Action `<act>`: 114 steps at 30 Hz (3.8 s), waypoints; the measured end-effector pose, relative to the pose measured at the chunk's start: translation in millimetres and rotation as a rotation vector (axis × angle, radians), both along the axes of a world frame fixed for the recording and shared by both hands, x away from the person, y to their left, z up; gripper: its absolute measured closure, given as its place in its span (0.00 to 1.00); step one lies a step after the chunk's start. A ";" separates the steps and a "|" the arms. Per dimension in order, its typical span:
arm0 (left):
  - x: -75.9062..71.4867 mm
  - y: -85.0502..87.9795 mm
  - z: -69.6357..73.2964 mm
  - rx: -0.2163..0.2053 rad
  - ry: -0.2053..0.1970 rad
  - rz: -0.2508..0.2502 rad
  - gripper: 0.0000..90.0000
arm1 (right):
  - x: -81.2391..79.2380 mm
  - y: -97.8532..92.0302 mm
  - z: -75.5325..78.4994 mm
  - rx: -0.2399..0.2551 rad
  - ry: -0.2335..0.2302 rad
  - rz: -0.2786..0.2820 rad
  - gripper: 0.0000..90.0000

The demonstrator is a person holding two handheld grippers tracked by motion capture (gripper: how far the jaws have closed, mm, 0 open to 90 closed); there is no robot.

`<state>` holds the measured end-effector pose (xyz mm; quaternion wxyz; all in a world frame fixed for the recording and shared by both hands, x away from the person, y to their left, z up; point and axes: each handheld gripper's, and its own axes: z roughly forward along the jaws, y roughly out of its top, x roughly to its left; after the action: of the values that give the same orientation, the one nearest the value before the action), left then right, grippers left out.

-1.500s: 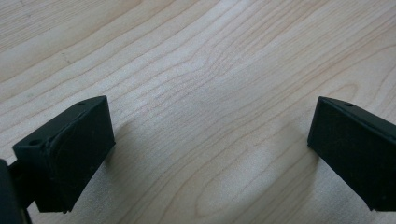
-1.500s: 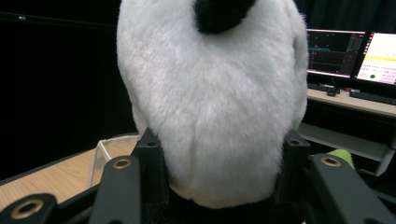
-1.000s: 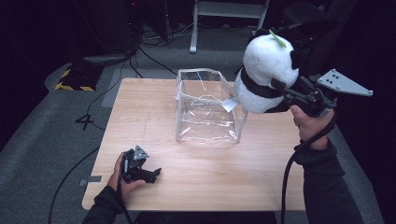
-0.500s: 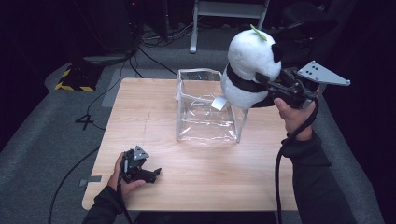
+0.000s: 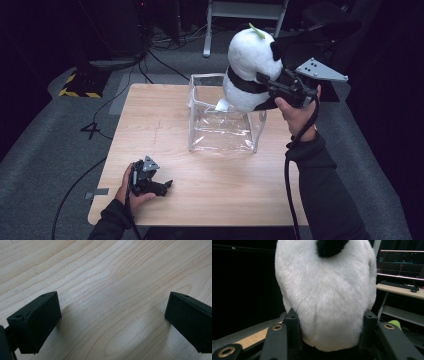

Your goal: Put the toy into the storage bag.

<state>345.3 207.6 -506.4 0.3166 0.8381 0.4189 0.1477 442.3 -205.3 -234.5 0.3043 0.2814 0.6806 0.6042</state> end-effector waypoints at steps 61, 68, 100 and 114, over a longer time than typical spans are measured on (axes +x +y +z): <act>0.2 -0.2 0.0 -0.002 0.000 -0.001 0.01 | 51.0 80.9 -55.7 -0.114 0.118 -0.001 0.52; 0.1 -0.2 -0.1 -0.002 0.000 -0.001 0.01 | 52.4 79.5 -65.5 -0.152 0.151 -0.005 0.51; 0.2 -0.2 -0.1 -0.003 0.000 0.000 0.01 | 59.8 74.2 -84.2 -0.270 0.290 -0.011 0.44; 0.2 -0.2 0.0 -0.002 0.000 -0.001 0.01 | 68.0 83.9 -90.9 -0.360 0.385 -0.002 0.38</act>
<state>345.5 207.4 -506.4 0.3174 0.8380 0.4186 0.1472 510.3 -121.4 -325.4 0.2149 0.3333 0.8221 0.4085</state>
